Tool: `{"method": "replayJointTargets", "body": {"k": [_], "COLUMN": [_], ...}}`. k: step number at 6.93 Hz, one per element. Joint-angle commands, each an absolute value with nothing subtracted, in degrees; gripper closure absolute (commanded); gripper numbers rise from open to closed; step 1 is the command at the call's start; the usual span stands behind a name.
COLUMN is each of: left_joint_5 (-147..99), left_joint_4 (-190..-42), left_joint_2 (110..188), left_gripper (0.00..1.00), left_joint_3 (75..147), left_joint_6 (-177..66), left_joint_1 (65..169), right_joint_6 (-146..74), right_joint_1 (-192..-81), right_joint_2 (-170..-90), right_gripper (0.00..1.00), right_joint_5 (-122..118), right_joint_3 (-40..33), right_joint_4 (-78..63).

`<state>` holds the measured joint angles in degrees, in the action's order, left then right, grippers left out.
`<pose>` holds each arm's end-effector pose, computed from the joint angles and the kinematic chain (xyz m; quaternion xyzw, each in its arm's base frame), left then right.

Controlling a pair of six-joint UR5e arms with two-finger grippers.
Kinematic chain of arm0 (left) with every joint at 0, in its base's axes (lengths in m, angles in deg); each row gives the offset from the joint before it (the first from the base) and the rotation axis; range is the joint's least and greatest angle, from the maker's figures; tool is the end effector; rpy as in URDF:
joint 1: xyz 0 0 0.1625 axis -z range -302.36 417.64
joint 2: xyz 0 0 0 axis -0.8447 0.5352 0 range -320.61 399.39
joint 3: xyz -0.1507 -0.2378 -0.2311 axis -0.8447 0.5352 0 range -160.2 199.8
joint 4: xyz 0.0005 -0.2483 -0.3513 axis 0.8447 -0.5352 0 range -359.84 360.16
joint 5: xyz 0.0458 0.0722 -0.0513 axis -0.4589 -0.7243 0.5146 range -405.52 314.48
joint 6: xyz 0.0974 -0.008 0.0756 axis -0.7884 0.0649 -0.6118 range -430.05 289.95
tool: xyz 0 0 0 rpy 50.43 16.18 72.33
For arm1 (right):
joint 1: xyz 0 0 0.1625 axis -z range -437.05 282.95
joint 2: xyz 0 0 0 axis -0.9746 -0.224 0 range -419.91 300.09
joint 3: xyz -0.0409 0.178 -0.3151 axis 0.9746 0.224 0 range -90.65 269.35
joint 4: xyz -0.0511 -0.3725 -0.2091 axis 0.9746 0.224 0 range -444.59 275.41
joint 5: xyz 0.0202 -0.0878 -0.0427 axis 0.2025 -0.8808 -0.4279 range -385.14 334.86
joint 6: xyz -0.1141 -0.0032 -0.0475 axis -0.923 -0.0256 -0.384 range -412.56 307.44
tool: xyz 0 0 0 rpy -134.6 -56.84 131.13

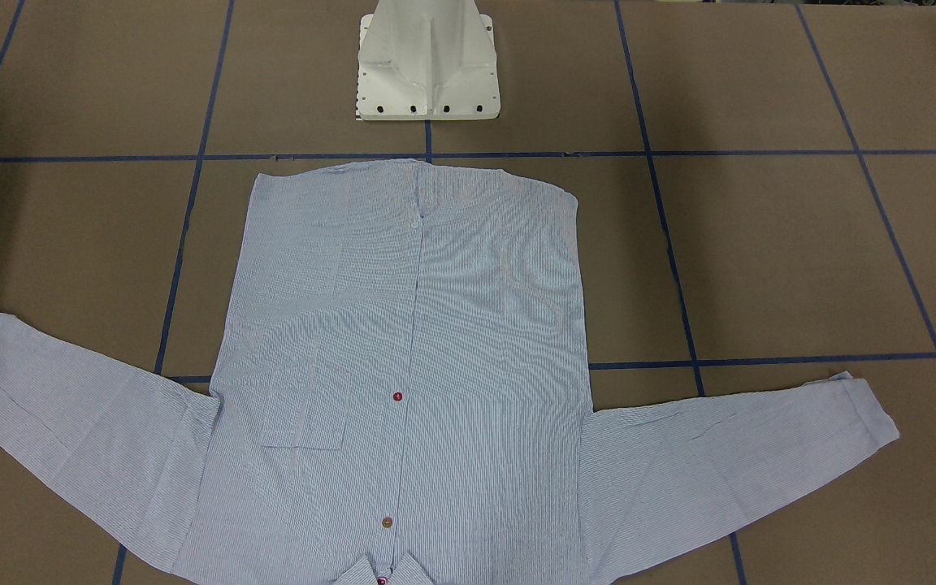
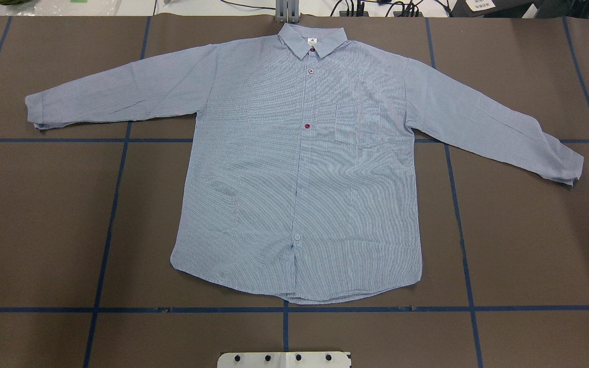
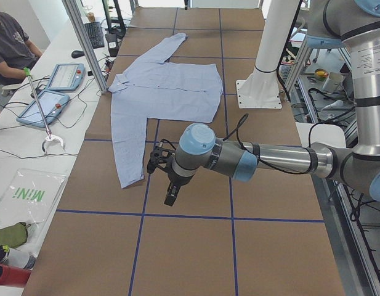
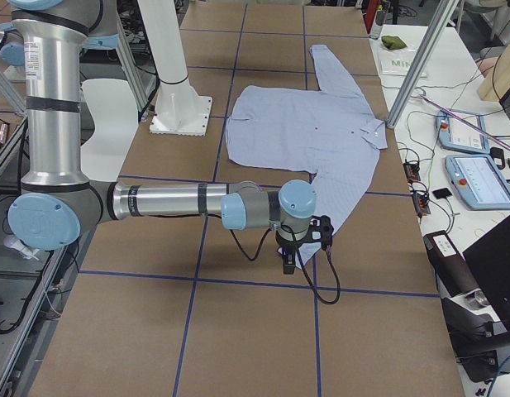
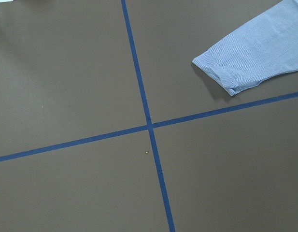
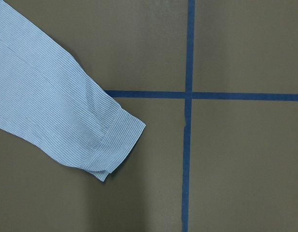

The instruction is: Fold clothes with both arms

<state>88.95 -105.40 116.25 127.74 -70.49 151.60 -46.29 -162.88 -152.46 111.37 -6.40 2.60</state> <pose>-0.0776 -0.4447 0.5310 0.1778 0.3659 0.0389 0.9127 0.0070 -0.5021 0.5777 0.0120 -0.3971 -0.0040 0.9177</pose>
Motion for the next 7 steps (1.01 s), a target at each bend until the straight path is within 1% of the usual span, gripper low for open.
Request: {"method": "replayJointTargets", "body": {"k": [1,5,7], "left_joint_5": [88.9,89.5,89.7], "left_joint_4": [-105.4,-105.5,-106.1], "left_joint_2": [116.4,115.3,115.4], "left_gripper": [0.01,0.01,0.01], "left_joint_3": [128.2,128.5,128.1], "left_joint_6": [-70.3,-70.6,-70.8], "left_joint_1": [151.5,151.5,151.3], "right_joint_6": [-46.1,-46.2,-45.3], "right_joint_1": [-162.9,-162.4,-160.0], "right_joint_2": [-152.5,-153.0,-153.2], "right_gripper": [0.0,0.0,0.0], "right_joint_5": [111.2,114.6,114.8], "right_joint_3": [-6.2,-6.6,-6.5], "right_joint_4": [2.7,2.4,1.2]}}
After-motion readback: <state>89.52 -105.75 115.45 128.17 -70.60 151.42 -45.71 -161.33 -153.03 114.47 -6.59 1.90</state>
